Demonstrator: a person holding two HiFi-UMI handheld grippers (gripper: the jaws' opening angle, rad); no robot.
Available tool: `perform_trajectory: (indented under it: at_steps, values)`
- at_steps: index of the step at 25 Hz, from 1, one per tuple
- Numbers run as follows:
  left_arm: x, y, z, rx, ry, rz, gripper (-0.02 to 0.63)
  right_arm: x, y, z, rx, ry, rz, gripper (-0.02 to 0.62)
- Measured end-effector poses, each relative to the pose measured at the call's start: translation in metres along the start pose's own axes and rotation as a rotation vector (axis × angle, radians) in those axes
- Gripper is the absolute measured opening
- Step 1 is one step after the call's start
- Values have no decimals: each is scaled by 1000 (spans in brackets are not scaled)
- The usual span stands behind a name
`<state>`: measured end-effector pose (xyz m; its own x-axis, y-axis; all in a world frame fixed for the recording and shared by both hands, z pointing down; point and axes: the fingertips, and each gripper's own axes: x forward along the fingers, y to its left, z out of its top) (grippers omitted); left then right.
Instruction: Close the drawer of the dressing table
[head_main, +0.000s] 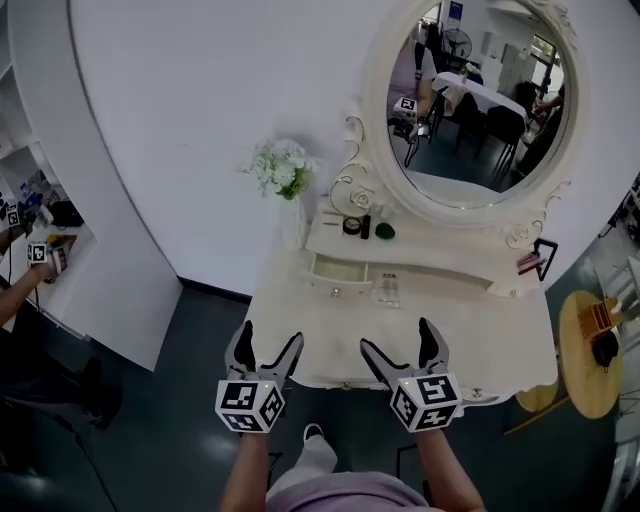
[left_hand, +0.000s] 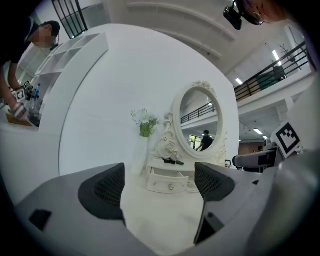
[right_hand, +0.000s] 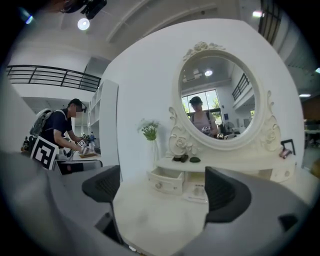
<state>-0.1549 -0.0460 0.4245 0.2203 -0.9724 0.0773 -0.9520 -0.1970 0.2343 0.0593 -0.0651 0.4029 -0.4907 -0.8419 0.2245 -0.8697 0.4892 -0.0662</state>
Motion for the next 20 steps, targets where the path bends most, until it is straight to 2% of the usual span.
perform_trajectory:
  at_steps: [8,20]
  values:
    - [45,17,-2,-6,47,-79,416,32,-6,-1,-4,32,-76,526]
    - [89,18,-30,3,134,-146,414,66,-18,-23,5,85,-100,523]
